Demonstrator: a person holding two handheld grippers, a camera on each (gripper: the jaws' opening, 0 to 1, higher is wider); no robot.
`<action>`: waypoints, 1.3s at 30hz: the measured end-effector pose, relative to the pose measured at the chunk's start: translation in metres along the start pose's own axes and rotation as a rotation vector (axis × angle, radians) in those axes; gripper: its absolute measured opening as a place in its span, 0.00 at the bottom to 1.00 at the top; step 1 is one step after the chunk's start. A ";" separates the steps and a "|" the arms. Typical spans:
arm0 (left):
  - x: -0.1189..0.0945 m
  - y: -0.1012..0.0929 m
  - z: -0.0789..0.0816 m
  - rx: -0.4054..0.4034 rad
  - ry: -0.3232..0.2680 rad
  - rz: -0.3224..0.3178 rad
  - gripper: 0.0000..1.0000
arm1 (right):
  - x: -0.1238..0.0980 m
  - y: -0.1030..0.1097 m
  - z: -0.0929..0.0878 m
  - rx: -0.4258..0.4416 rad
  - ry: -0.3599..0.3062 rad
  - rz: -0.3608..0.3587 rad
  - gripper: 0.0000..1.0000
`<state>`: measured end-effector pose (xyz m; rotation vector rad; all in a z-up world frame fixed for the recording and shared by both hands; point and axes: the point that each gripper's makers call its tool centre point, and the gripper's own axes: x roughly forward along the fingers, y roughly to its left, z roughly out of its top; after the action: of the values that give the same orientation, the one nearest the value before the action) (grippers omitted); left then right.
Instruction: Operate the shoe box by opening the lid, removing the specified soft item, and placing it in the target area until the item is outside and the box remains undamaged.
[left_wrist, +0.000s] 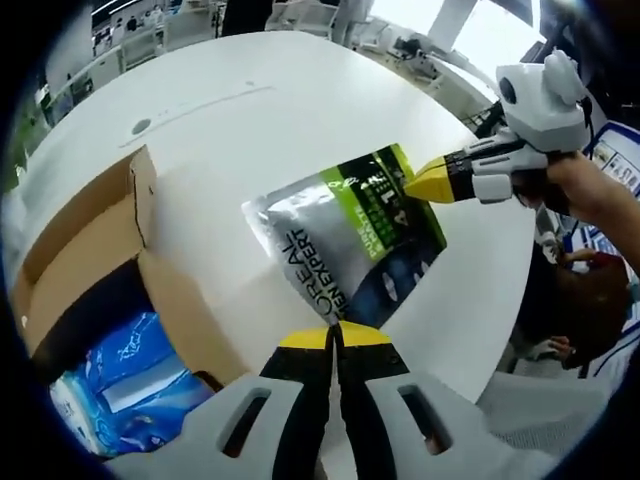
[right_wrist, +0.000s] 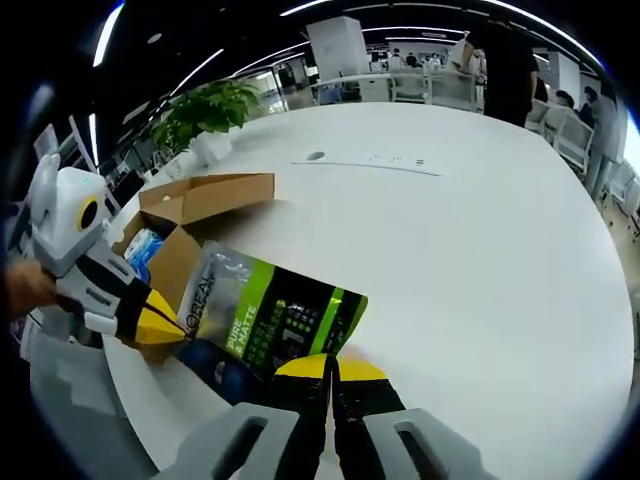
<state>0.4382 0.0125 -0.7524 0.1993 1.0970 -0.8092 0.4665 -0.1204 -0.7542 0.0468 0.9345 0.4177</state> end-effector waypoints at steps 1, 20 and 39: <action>0.002 0.000 0.000 -0.002 0.004 -0.002 0.00 | 0.000 -0.001 0.000 0.002 0.000 0.000 0.00; 0.026 -0.008 -0.005 0.029 0.068 0.012 0.00 | 0.007 -0.015 -0.012 0.008 0.012 -0.024 0.00; 0.040 -0.004 -0.009 0.077 0.109 0.049 0.01 | 0.015 -0.021 -0.023 0.034 0.024 -0.039 0.00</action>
<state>0.4371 -0.0052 -0.7899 0.3372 1.1601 -0.8050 0.4633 -0.1375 -0.7836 0.0543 0.9643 0.3670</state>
